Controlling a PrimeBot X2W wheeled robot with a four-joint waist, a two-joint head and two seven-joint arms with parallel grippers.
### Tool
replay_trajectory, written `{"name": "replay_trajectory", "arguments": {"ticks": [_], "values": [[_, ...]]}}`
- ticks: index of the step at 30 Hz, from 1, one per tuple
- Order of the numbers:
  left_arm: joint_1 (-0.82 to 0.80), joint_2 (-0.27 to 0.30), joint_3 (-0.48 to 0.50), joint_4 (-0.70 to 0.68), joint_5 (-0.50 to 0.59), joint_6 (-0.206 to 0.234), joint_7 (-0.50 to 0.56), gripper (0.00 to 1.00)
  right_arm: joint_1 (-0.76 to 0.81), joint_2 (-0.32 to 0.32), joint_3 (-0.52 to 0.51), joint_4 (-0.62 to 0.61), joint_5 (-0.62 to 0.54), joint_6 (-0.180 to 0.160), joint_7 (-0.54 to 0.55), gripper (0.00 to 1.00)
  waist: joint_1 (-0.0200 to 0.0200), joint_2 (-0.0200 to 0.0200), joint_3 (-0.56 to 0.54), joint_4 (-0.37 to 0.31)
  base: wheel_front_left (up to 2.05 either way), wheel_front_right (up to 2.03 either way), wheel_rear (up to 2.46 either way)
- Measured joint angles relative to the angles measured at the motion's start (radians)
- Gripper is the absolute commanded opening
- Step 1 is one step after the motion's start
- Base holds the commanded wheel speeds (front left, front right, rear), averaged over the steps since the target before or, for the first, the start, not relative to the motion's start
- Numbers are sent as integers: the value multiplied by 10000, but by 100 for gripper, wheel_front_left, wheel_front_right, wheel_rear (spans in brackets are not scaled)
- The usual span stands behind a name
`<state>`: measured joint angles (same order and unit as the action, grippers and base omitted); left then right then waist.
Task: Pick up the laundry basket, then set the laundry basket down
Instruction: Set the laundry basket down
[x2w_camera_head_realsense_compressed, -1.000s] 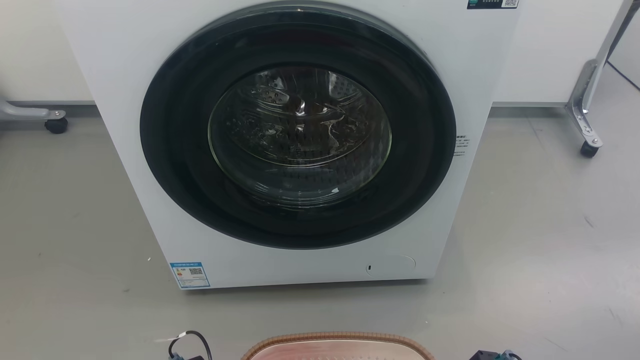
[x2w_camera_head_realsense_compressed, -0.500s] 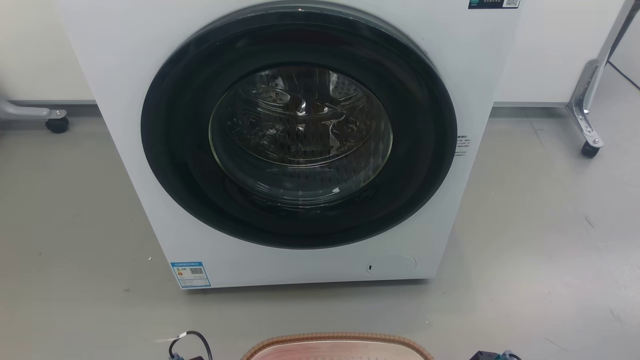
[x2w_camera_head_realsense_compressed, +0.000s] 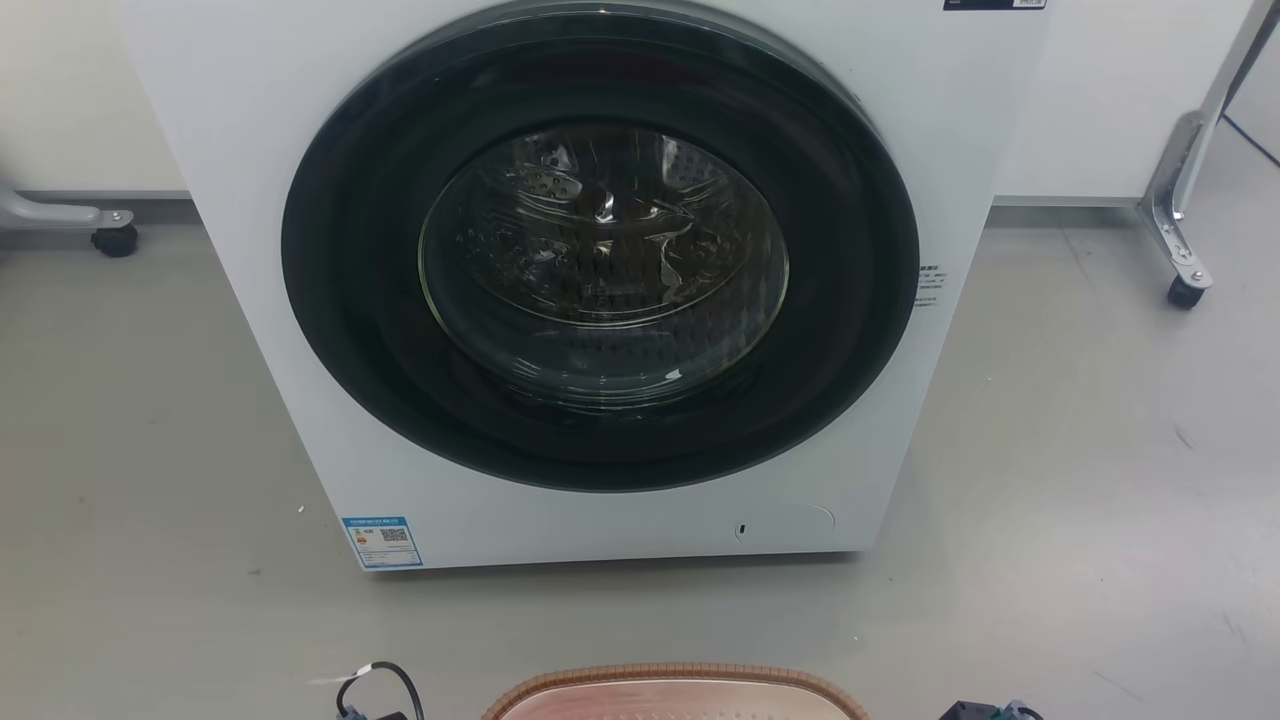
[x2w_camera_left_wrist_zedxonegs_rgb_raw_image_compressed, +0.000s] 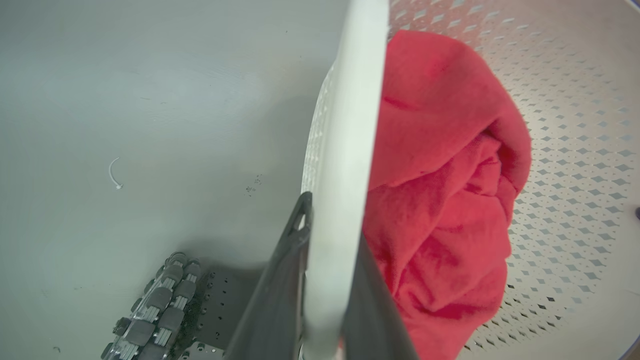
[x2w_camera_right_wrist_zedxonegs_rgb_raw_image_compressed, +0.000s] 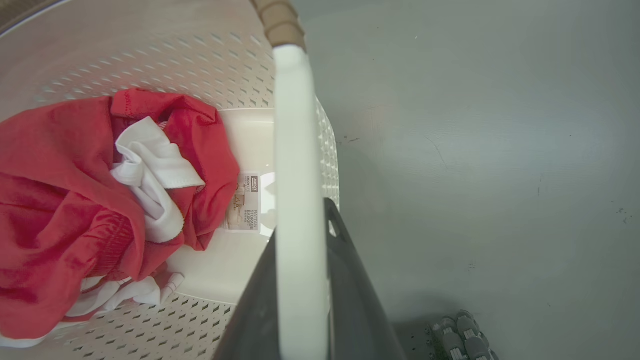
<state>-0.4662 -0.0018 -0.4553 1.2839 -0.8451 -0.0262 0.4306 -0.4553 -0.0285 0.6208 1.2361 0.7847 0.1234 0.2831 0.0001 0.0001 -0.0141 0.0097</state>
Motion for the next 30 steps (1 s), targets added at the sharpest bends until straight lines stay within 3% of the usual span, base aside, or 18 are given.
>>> {"name": "replay_trajectory", "arguments": {"ticks": [15,30], "values": [[-122,15,-94,-128,-77,-2,-293,0,-174,-40,61,-6,71,0,-247,0,0,0,634,38,0,0,0],[-1307,96,-96,-489,35,86,-1365,0,-1650,-178,52,-188,-71,-17,-1087,0,1,0,2523,-1,0,0,0]]}}
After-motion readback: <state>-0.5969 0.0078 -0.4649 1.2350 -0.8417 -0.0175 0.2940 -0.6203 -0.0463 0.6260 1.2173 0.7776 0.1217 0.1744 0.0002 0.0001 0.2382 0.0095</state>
